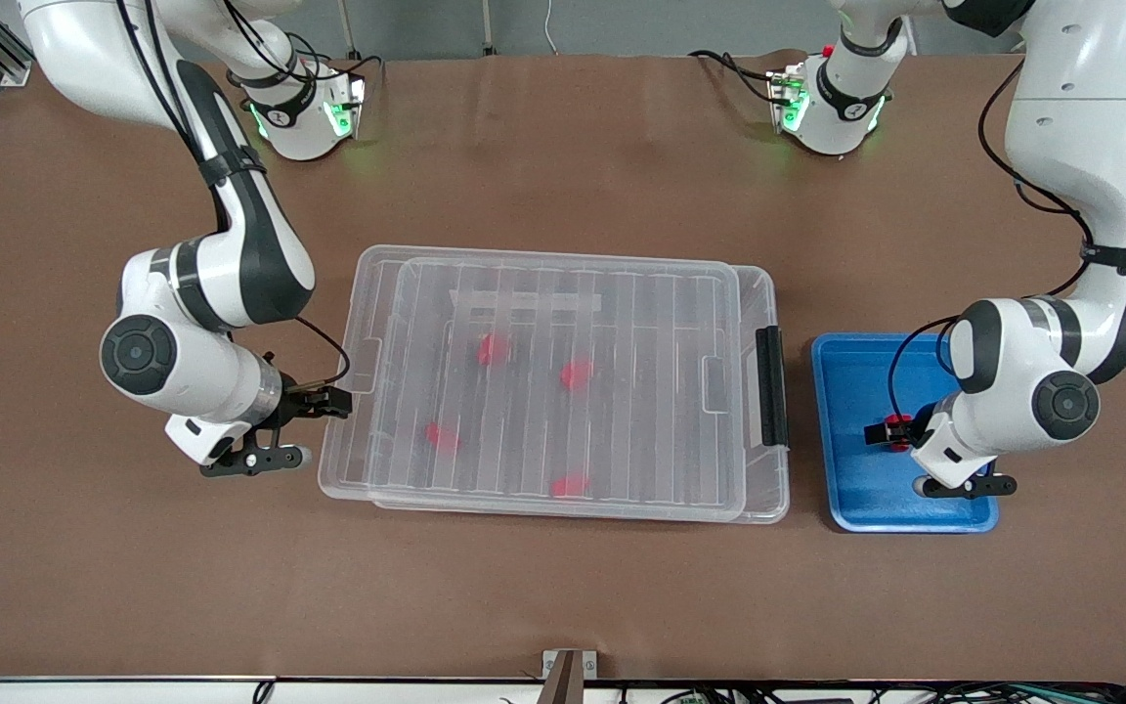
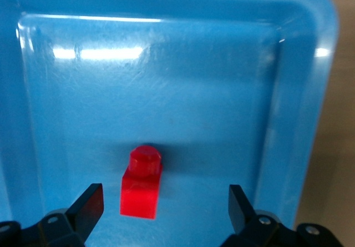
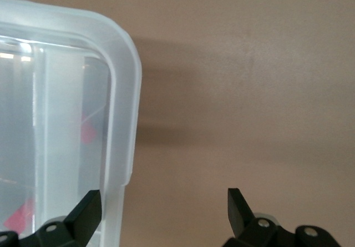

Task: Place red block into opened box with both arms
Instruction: 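Slide the clear lid open with the right gripper while the left gripper grasps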

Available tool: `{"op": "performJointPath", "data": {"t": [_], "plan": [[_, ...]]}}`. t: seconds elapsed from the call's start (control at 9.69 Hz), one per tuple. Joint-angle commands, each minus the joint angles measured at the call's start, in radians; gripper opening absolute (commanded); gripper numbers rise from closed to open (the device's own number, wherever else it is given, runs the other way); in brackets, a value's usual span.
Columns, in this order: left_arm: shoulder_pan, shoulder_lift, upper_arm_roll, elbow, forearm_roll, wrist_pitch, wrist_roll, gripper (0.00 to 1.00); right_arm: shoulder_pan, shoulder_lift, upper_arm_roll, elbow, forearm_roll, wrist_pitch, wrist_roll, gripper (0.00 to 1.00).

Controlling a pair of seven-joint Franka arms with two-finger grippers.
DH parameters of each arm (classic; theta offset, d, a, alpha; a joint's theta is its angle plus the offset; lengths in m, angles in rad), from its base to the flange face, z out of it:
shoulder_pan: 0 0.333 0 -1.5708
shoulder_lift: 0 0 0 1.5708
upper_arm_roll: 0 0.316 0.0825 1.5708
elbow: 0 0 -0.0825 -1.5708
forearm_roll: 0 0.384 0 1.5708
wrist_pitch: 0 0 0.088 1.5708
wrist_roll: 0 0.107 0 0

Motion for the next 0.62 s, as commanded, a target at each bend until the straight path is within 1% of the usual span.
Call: {"op": "performJointPath", "data": {"t": [0.0,0.21,0.41,0.52], "plan": [[0.003,0.04,0.001,-0.021,0.011,0.04,0.012,0.99,-0.03,-0.018,0.009,-0.027,-0.048,0.007,-0.008,1.0],[0.006,0.039,0.002,-0.043,0.009,0.04,0.038,0.98,-0.069,-0.02,0.009,-0.025,-0.076,-0.001,-0.055,1.0],[0.011,0.04,0.004,-0.051,0.009,0.04,0.056,0.97,-0.138,-0.02,0.009,-0.015,-0.078,-0.021,-0.185,1.0],[0.015,0.039,0.004,-0.064,0.009,0.038,0.072,0.88,-0.169,-0.02,0.009,-0.012,-0.076,-0.021,-0.234,1.0]]}}
